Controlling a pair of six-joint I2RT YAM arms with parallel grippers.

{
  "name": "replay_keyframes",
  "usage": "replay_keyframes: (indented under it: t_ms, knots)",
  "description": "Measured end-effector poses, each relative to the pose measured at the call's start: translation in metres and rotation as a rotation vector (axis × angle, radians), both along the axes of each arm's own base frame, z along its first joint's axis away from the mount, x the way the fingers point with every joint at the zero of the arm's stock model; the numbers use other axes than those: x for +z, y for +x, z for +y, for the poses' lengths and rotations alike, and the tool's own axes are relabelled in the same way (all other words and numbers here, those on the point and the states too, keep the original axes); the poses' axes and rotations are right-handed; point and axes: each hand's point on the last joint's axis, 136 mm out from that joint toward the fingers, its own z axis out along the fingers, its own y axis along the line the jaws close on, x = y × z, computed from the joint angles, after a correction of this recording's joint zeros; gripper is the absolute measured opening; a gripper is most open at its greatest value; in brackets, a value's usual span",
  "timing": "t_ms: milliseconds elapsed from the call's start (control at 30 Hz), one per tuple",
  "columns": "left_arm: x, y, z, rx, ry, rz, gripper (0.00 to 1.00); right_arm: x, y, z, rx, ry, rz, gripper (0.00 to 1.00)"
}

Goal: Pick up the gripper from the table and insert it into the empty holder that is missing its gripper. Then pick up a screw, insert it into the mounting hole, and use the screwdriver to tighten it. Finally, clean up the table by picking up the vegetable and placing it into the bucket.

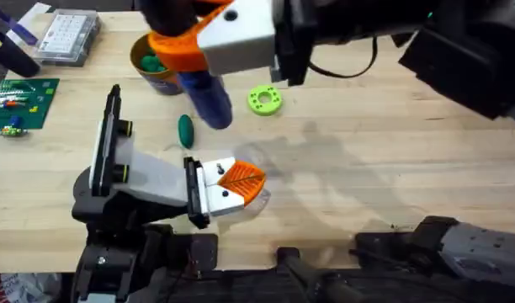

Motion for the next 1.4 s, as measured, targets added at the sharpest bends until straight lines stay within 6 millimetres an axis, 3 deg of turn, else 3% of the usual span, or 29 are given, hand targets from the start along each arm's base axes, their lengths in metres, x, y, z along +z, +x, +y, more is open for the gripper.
replay_keyframes:
  t_ms: [200, 433, 467, 733, 933, 1100, 1233, 1400]
  knots:
    - [0.0, 0.0, 0.0, 0.0, 0.0, 0.0, 0.012, -0.041, 0.038, -0.007, -0.221, -0.168, -0.081, 0.044]
    - [0.0, 0.0, 0.0, 0.0, 0.0, 0.0, 0.012, -0.079, 0.09, -0.026, -0.465, -0.384, -0.319, 0.044]
    - [0.0, 0.0, 0.0, 0.0, 0.0, 0.0, 0.012, -0.098, 0.107, -0.031, -0.513, -0.474, -0.382, 0.044]
    - [0.0, 0.0, 0.0, 0.0, 0.0, 0.0, 0.012, -0.197, 0.17, -0.059, -0.602, -0.861, -0.515, 0.044]
    - [0.0, 0.0, 0.0, 0.0, 0.0, 0.0, 0.012, -0.266, 0.211, -0.104, -0.608, -1.11, -0.543, 0.044]
    - [0.0, 0.0, 0.0, 0.0, 0.0, 0.0, 0.012, -0.319, 0.233, -0.147, -0.574, -1.272, -0.523, 0.044]
    - [0.0, 0.0, 0.0, 0.0, 0.0, 0.0, 0.012, -0.341, 0.25, -0.175, -0.582, -1.341, -0.521, 0.044]
    - [0.0, 0.0, 0.0, 0.0, 0.0, 0.0, 0.012, -0.343, 0.265, -0.199, -0.621, -1.37, -0.52, 0.089]
